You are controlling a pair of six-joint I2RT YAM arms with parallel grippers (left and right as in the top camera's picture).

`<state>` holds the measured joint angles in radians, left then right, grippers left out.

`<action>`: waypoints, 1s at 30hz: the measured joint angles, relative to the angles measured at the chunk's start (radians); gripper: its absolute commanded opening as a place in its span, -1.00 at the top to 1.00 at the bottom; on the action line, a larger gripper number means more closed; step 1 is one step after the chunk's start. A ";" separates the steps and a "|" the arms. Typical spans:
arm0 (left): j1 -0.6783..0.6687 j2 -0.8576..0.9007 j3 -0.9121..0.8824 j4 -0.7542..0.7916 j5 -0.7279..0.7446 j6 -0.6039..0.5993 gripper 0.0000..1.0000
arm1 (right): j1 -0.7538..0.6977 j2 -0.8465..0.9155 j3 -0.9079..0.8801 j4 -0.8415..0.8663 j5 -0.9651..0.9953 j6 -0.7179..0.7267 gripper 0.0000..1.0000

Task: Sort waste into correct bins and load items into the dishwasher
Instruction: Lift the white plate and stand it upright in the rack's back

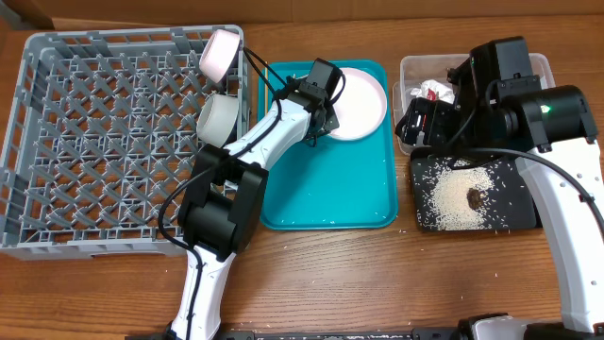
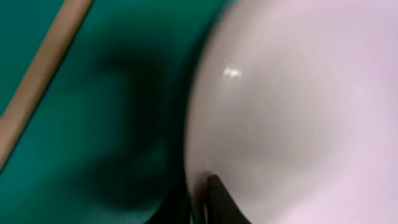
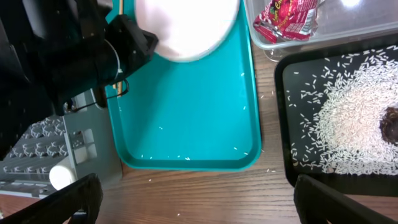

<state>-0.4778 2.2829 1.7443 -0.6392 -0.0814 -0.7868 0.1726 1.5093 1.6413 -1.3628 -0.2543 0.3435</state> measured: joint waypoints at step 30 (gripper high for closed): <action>0.142 -0.606 0.043 0.003 -0.893 0.907 0.92 | 0.000 0.000 0.000 0.016 0.000 0.000 -1.00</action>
<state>-0.3363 1.6772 1.7878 -0.6357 -0.9741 0.1204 0.1726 1.5093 1.6413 -1.3468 -0.2546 0.3431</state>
